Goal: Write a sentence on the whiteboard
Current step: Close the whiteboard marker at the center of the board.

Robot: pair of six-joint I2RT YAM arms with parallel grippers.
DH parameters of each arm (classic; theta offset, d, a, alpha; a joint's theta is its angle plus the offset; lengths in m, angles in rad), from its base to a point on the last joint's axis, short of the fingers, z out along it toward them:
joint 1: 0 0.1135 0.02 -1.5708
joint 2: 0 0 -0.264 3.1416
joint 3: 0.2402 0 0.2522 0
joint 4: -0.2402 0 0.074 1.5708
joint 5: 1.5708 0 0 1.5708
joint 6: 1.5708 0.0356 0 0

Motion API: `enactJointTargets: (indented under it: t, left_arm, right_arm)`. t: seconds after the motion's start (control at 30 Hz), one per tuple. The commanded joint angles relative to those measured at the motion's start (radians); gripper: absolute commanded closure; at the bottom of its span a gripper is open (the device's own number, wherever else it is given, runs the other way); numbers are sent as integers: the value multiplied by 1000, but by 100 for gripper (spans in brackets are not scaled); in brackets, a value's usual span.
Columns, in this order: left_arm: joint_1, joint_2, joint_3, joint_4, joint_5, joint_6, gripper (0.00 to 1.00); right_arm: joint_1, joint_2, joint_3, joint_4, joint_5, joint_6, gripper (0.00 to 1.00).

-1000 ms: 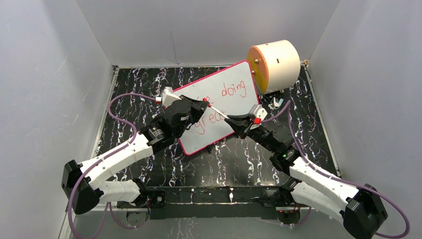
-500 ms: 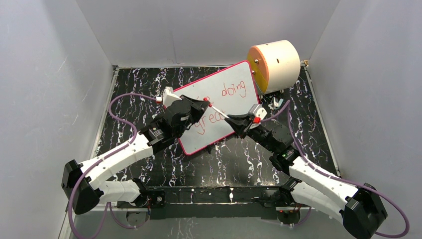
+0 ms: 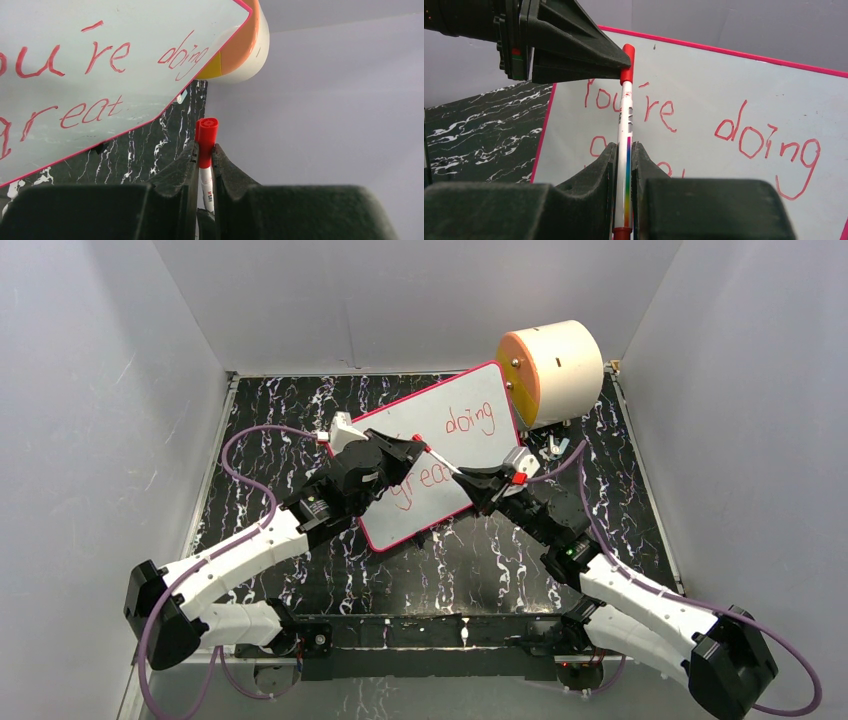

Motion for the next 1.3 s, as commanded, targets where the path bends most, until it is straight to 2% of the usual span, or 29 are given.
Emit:
enactJointTargets:
  t: [0.0,0.13,0.33,0.6,0.77,0.87,0.9,0.93,0.97,1.0,1.2,1.27]
  left_arm:
    - [2,8,-5,36,23,14,100]
    - [2,28,0,53,51,15,100]
    - [0,49,0,71,90,8,100]
    - [-1,68,-2,98,144,9,100]
    - [-1,68,-9,107,154,56,100]
    - [-1,25,-12,75,100,126,100]
    - [-1,8,-12,68,78,155,96]
    - [0,-8,-12,66,57,186,80]
    - [1,-20,-12,63,43,216,71]
    - [5,-28,-7,60,36,251,65]
    - [52,-20,47,68,120,331,42]
    - [61,-6,65,69,143,340,38]
  right_arm:
    - [-6,7,-13,124,49,41,100]
    - [-6,32,-25,187,57,66,100]
    - [-6,86,-59,366,97,102,100]
    - [-6,232,-39,567,131,107,100]
    - [-7,285,-18,623,162,99,100]
    - [-6,275,-29,627,162,98,100]
    - [-5,268,-38,623,162,97,100]
    - [-6,259,-44,619,156,98,100]
    - [-6,251,-50,616,147,99,100]
    - [-6,244,-56,614,143,101,100]
    - [-6,230,-87,624,98,121,100]
    - [-7,224,-90,626,83,127,100]
